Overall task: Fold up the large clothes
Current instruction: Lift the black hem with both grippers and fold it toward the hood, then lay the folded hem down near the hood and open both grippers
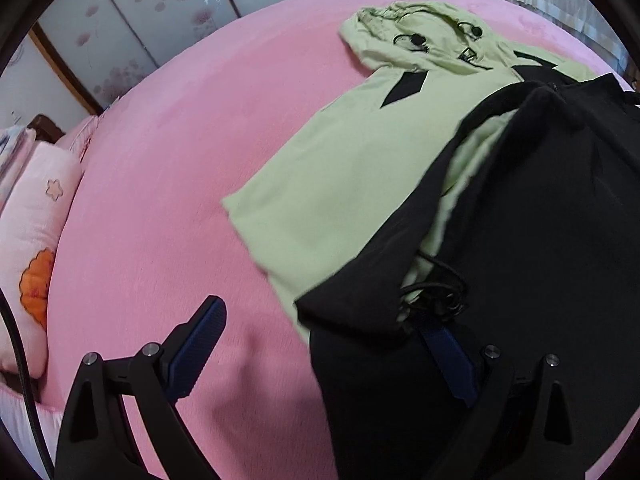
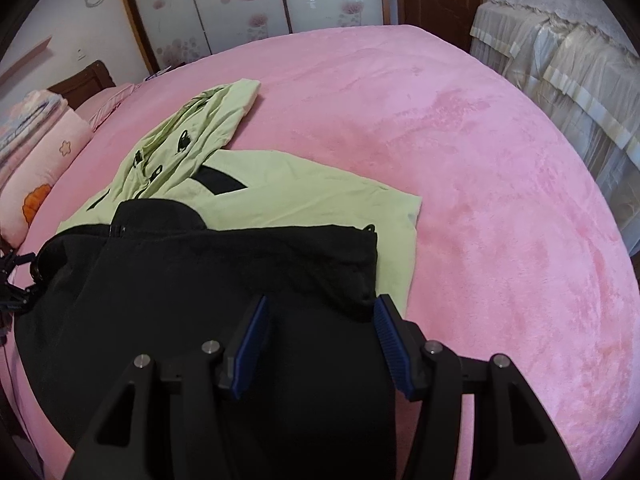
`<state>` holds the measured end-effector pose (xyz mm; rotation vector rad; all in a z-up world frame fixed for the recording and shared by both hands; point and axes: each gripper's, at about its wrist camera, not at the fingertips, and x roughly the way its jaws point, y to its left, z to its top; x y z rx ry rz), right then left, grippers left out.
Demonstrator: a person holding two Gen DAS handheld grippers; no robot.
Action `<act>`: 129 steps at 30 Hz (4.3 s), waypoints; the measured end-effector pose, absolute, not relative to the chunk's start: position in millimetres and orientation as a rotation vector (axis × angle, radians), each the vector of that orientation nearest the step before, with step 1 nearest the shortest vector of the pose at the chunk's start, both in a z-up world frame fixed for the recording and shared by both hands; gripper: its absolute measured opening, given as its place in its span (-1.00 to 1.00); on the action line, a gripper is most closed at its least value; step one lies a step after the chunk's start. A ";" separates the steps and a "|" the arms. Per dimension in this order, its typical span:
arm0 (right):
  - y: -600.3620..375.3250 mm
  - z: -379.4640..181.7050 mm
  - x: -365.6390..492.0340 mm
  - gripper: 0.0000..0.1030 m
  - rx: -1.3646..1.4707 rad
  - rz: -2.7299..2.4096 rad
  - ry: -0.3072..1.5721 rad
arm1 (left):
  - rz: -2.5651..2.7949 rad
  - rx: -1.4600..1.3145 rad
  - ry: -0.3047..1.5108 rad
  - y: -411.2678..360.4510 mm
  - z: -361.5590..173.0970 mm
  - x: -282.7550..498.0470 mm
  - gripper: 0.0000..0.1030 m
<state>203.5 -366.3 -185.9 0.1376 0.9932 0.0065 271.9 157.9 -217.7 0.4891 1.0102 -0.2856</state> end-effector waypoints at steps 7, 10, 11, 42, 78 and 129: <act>-377.8 -185.6 218.6 0.07 0.184 -0.003 1.006 | -0.403 0.422 1.051 159.4 -218.1 295.8 0.44; -385.2 -189.8 229.0 0.07 0.220 0.011 1.033 | -0.445 0.359 1.131 168.8 -219.0 308.3 0.44; -387.1 -192.6 233.3 0.07 0.234 0.021 1.048 | -0.463 0.339 1.156 172.2 -219.7 312.8 0.44; -370.9 -161.8 242.1 -0.72 0.131 -0.076 0.906 | -0.418 0.148 1.035 168.4 -167.0 328.2 -0.61; -281.5 -134.3 303.9 -0.02 0.084 -0.119 0.868 | -0.053 -0.176 0.980 160.2 -162.2 361.3 0.28; -241.9 -215.2 124.3 -0.02 0.015 -0.144 0.961 | 0.231 -0.076 0.971 133.5 -224.0 148.0 0.75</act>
